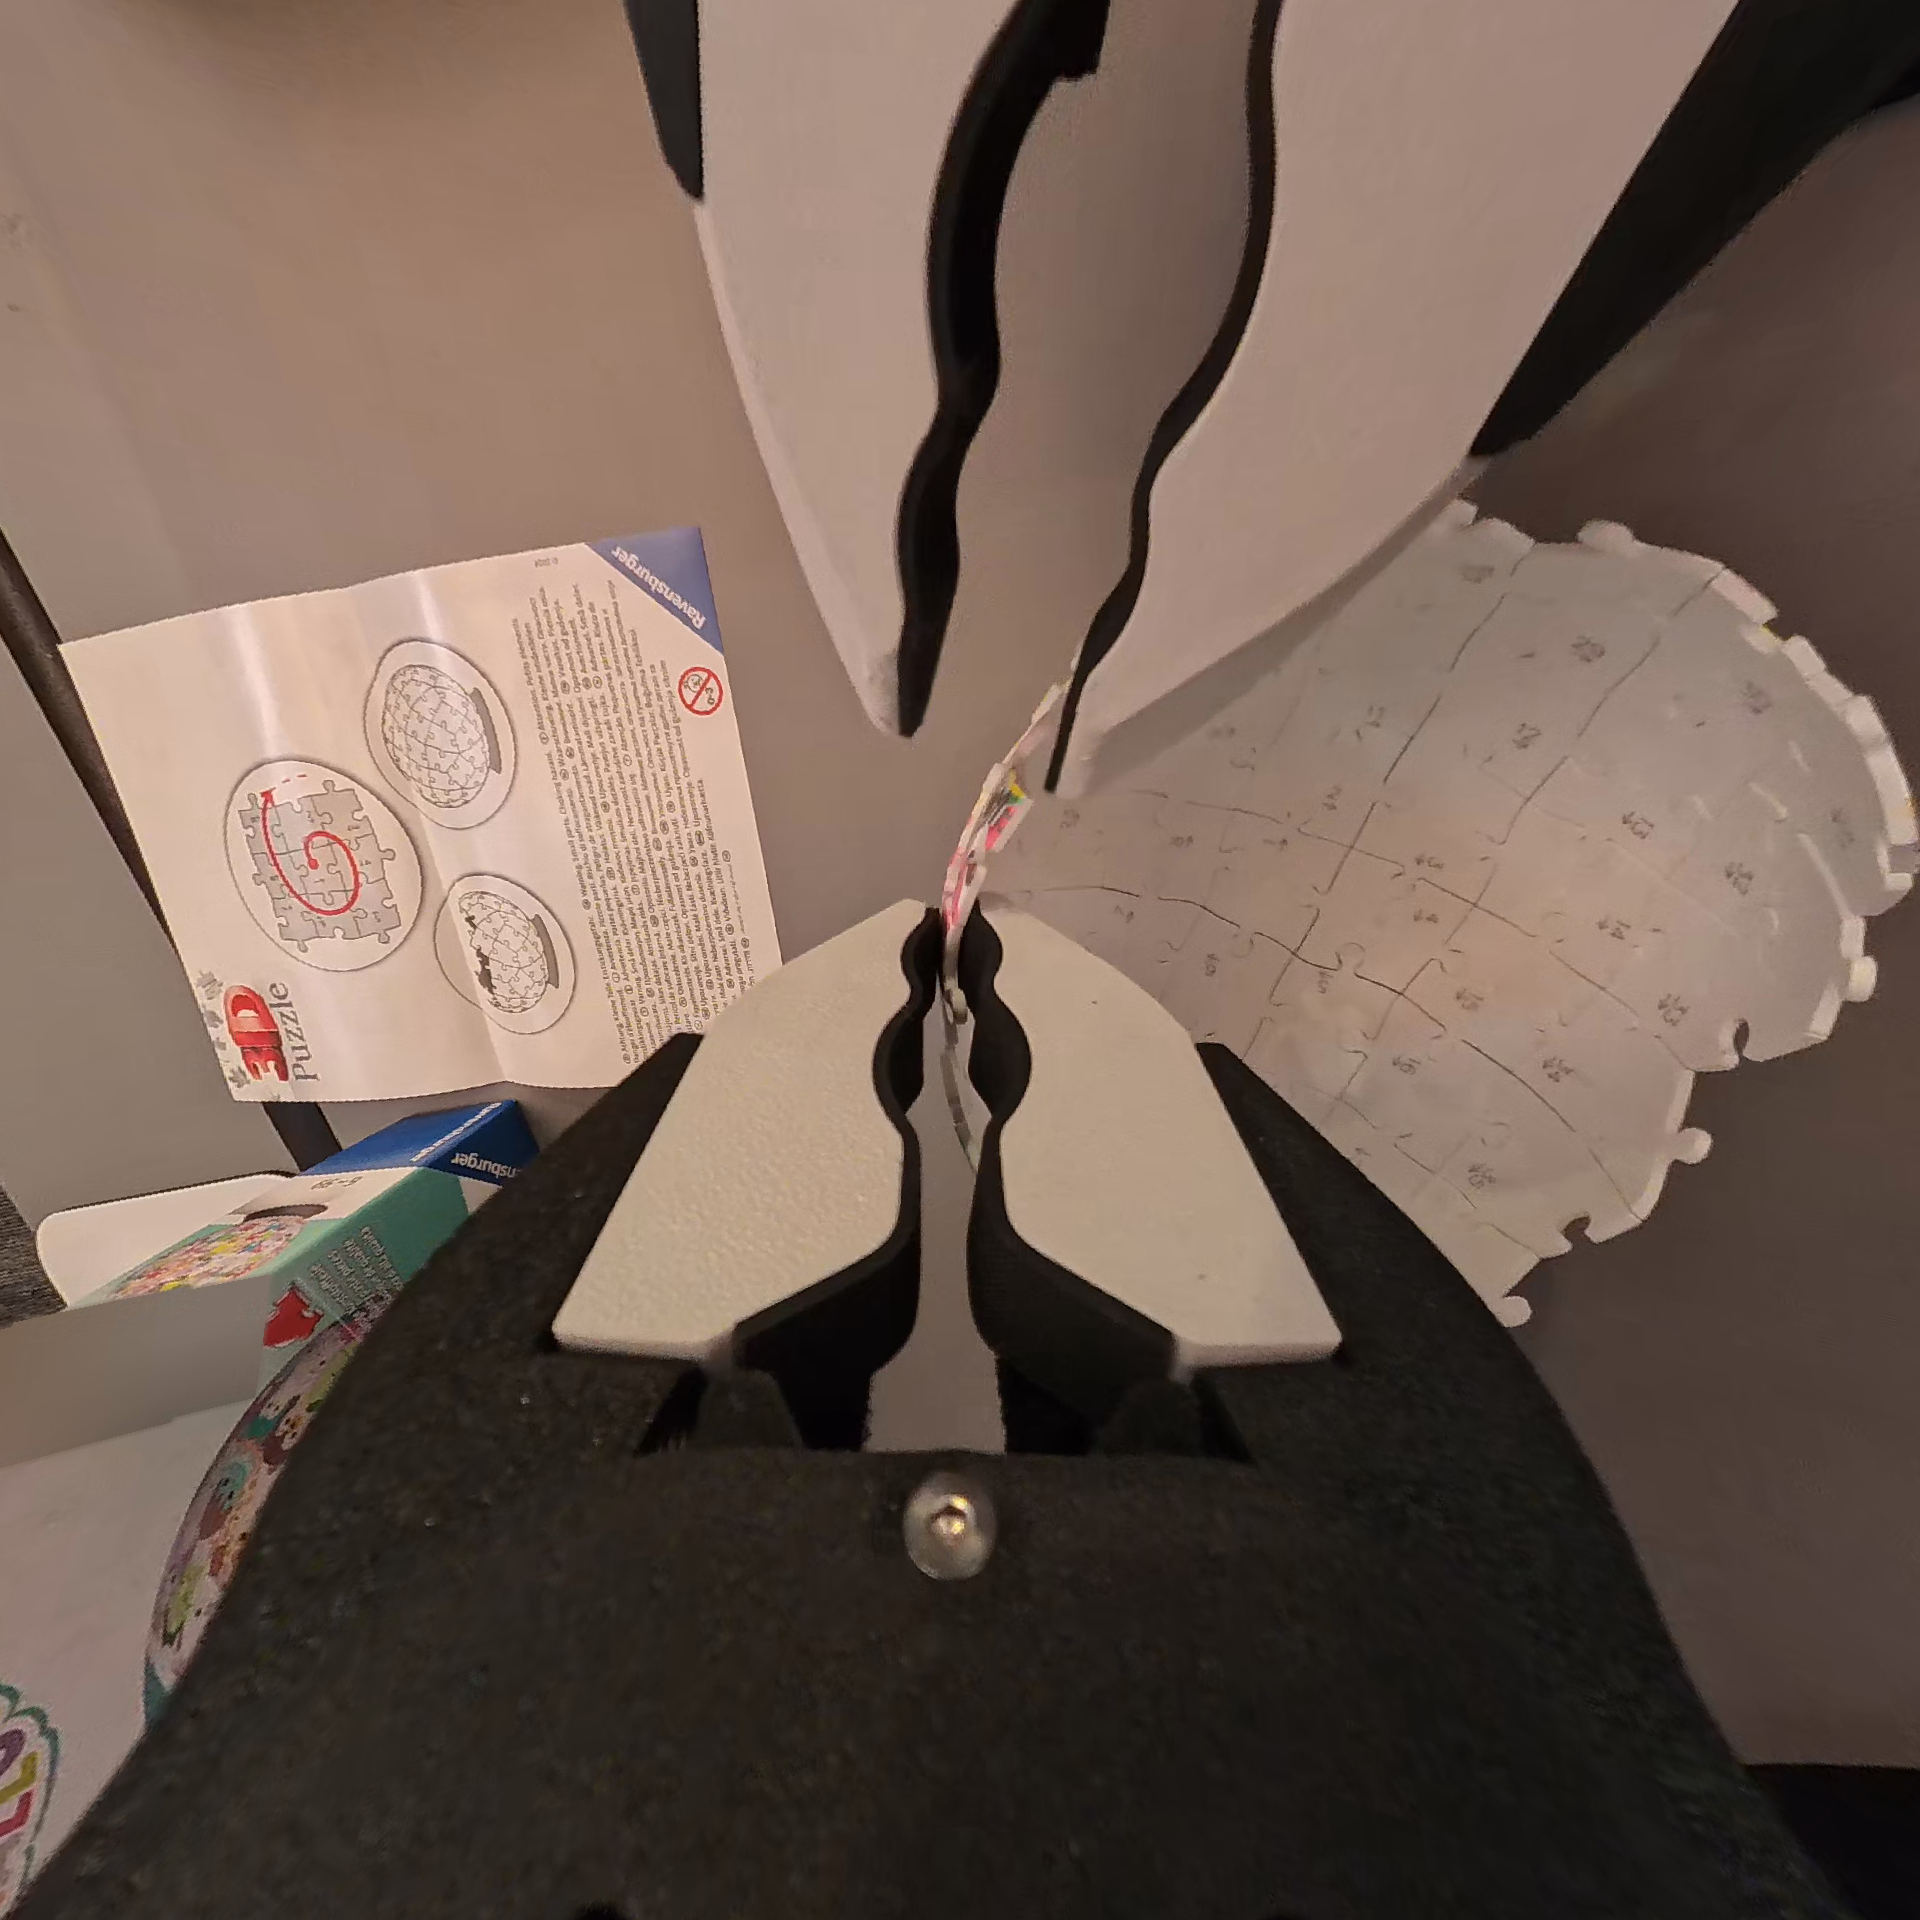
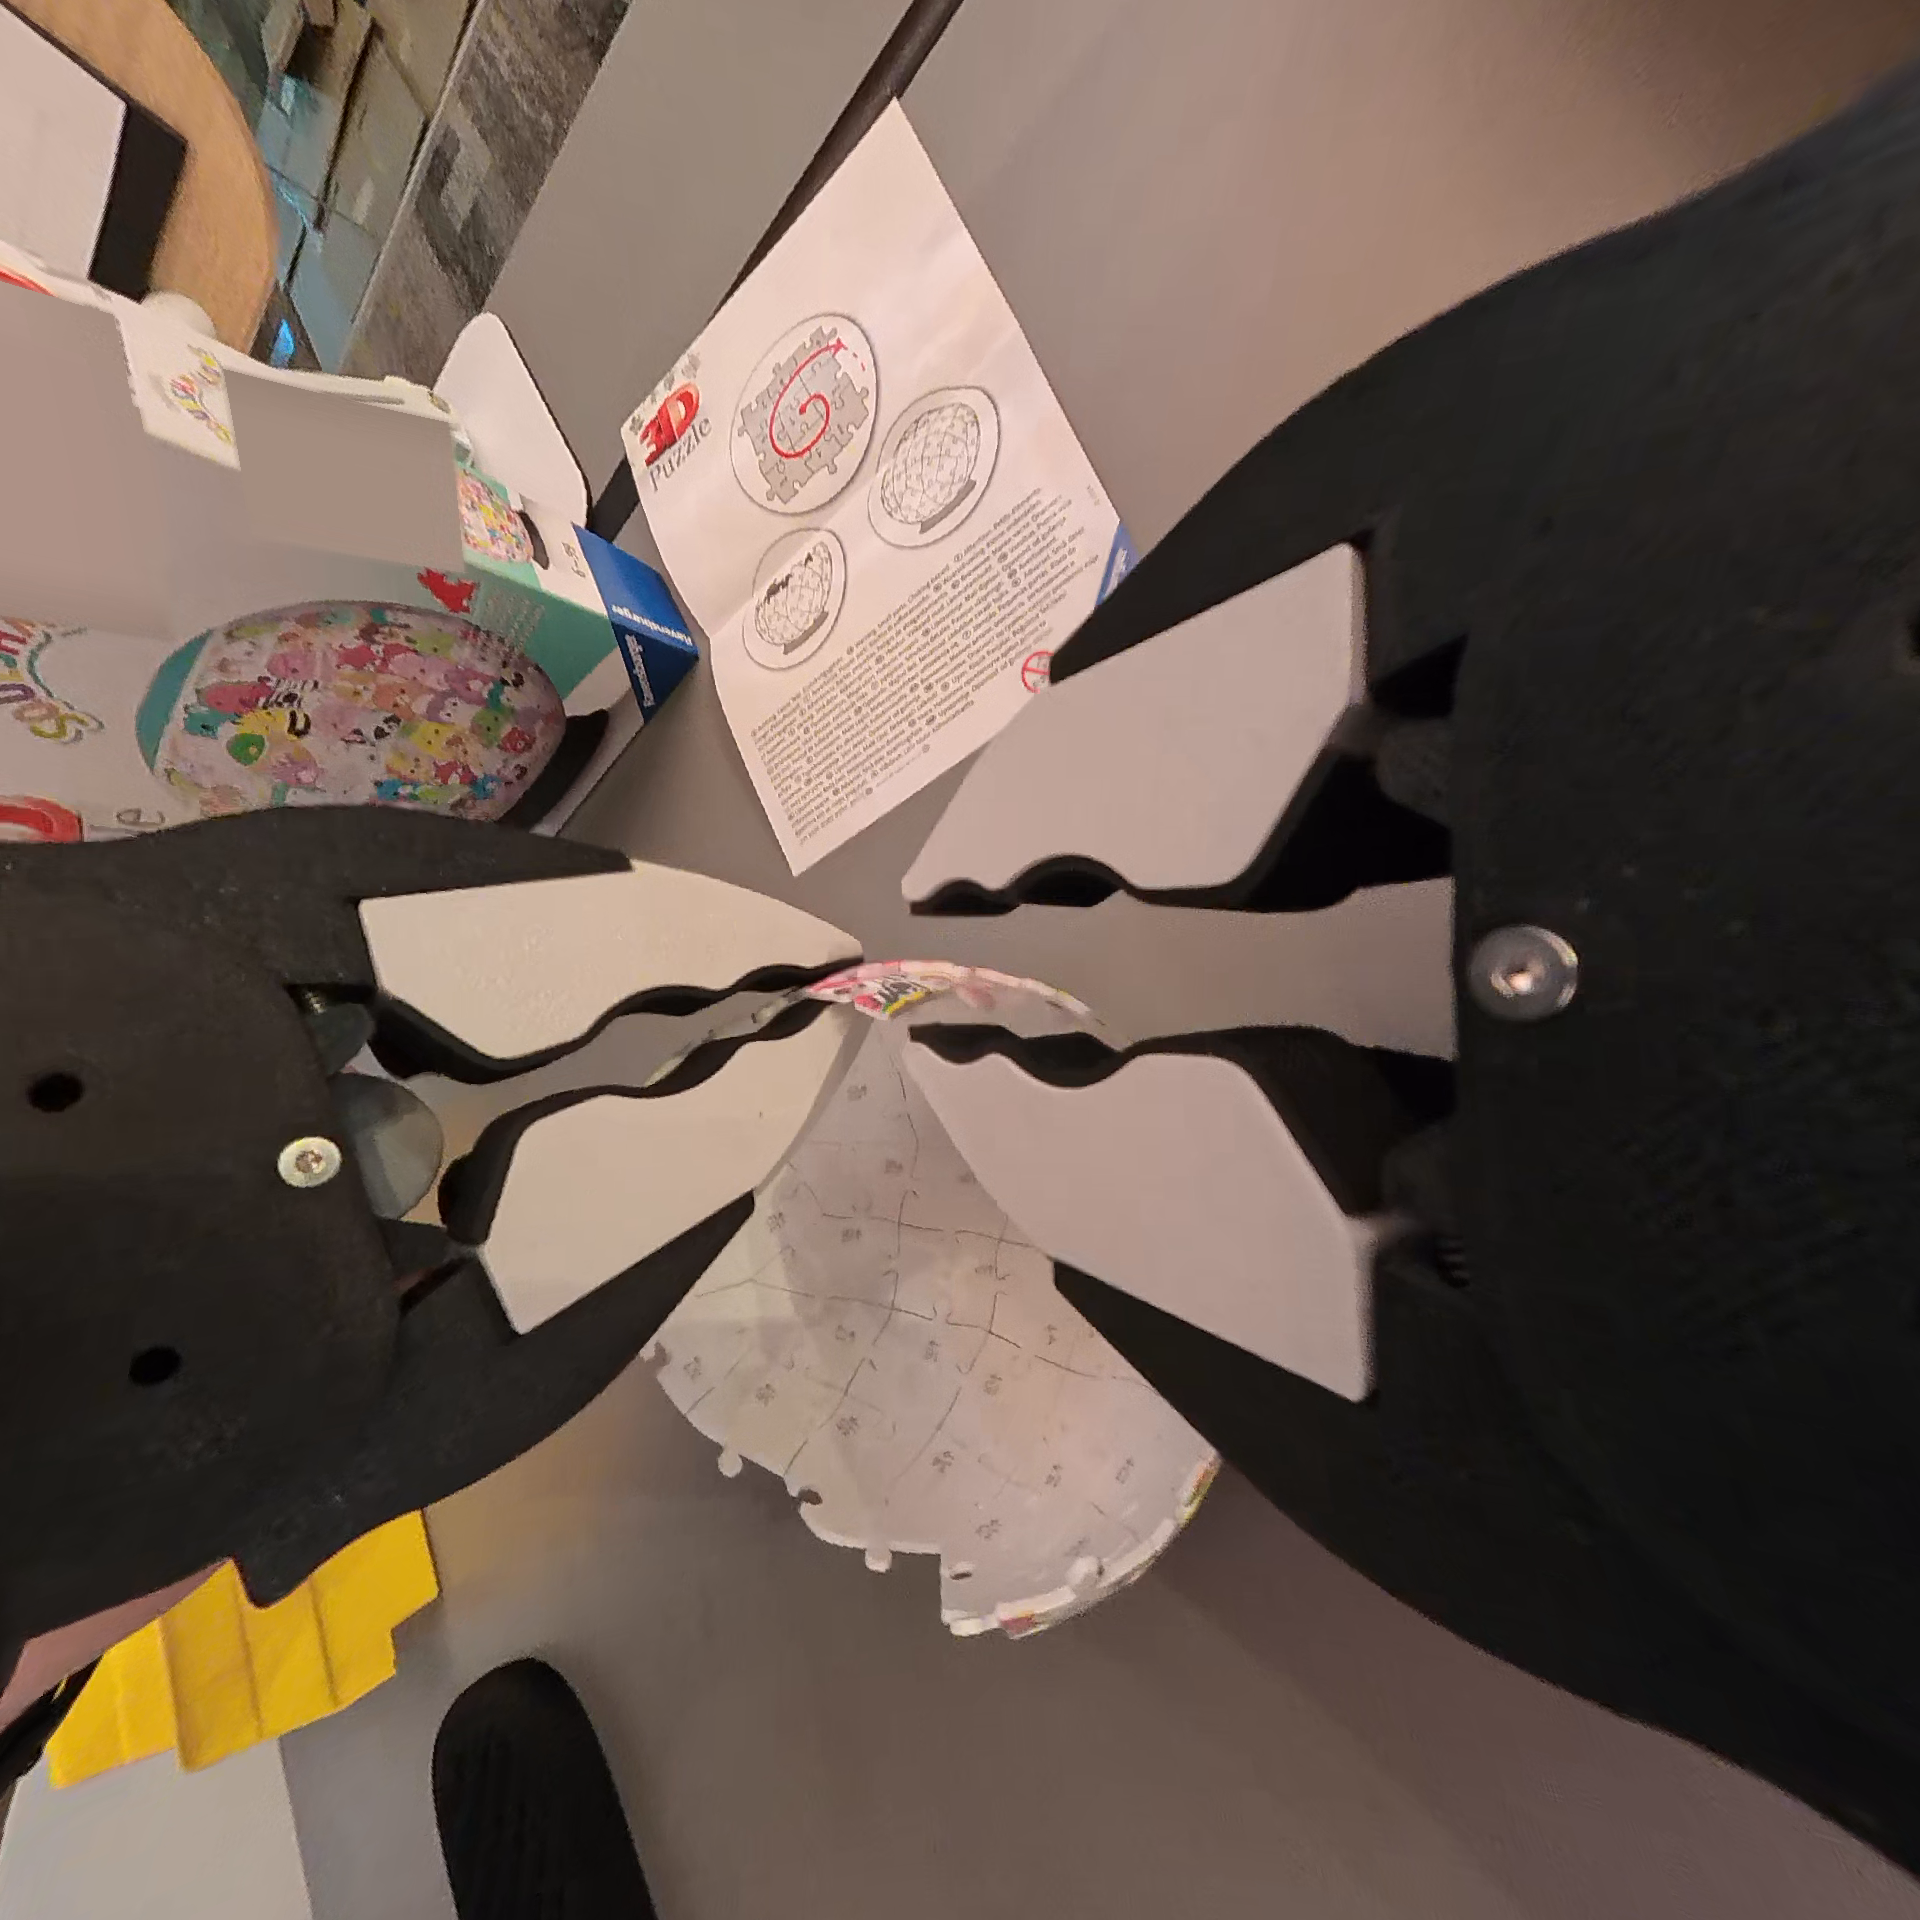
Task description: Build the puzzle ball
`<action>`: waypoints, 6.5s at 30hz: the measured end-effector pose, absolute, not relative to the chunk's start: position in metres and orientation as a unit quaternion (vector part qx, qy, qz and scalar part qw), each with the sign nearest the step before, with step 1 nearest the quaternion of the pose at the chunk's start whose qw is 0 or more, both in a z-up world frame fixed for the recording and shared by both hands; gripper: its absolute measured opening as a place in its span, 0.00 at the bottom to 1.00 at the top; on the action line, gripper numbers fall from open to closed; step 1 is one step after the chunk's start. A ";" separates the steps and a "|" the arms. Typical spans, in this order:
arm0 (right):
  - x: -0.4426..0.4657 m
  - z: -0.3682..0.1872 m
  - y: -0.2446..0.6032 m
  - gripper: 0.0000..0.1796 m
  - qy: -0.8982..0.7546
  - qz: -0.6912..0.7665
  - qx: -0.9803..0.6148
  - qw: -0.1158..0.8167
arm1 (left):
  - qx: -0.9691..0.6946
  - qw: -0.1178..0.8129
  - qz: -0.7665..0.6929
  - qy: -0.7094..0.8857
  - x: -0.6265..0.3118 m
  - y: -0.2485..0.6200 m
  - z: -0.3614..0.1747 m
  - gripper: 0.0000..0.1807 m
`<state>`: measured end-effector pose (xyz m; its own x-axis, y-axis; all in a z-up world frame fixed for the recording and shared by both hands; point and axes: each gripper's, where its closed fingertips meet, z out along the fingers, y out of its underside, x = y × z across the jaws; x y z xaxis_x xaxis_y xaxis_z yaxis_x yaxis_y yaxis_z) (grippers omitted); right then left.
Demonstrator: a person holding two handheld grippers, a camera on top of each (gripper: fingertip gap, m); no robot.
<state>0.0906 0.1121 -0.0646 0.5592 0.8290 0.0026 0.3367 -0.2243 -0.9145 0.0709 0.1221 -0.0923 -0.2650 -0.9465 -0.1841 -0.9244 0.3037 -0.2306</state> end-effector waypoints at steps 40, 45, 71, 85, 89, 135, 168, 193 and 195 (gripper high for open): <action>0.078 -0.081 0.116 0.09 -0.219 0.316 -0.876 0.292 | -0.607 0.139 -0.039 0.782 0.068 0.127 -0.093 0.01; 0.078 -0.083 0.117 0.09 -0.211 0.309 -0.880 0.293 | -0.611 0.133 -0.044 0.779 0.068 0.128 -0.094 0.02; 0.082 -0.082 0.123 0.17 -0.222 0.284 -0.875 0.322 | -0.607 0.135 -0.040 0.782 0.065 0.131 -0.094 0.01; 0.100 -0.053 0.111 0.20 -0.219 0.335 -0.832 0.383 | -0.566 0.132 -0.033 0.813 0.074 0.127 -0.090 0.16; 0.111 -0.041 0.109 0.20 -0.210 0.351 -0.815 0.411 | -0.536 0.105 -0.025 0.838 0.078 0.124 -0.096 0.16; 0.113 -0.034 0.105 0.21 -0.272 0.358 -0.776 0.443 | -0.561 0.166 -0.136 0.799 0.093 0.120 -0.037 0.23; 0.061 -0.074 0.133 0.13 -0.518 0.120 -0.797 0.288 | -0.511 0.463 -0.459 0.560 0.015 0.115 0.123 0.17; 0.062 -0.088 0.134 0.03 -0.521 0.059 -0.813 0.255 | -0.502 0.438 -0.451 0.593 0.028 0.101 0.113 0.14; 0.062 -0.088 0.134 0.03 -0.518 0.056 -0.816 0.252 | -0.503 0.438 -0.450 0.594 0.029 0.101 0.112 0.13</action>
<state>0.0618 0.1338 -0.0879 0.4568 0.8733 0.1696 0.8171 -0.3364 -0.4682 0.0288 0.1009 0.1125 -0.1107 -0.9916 -0.0666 -0.2027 0.0882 -0.9753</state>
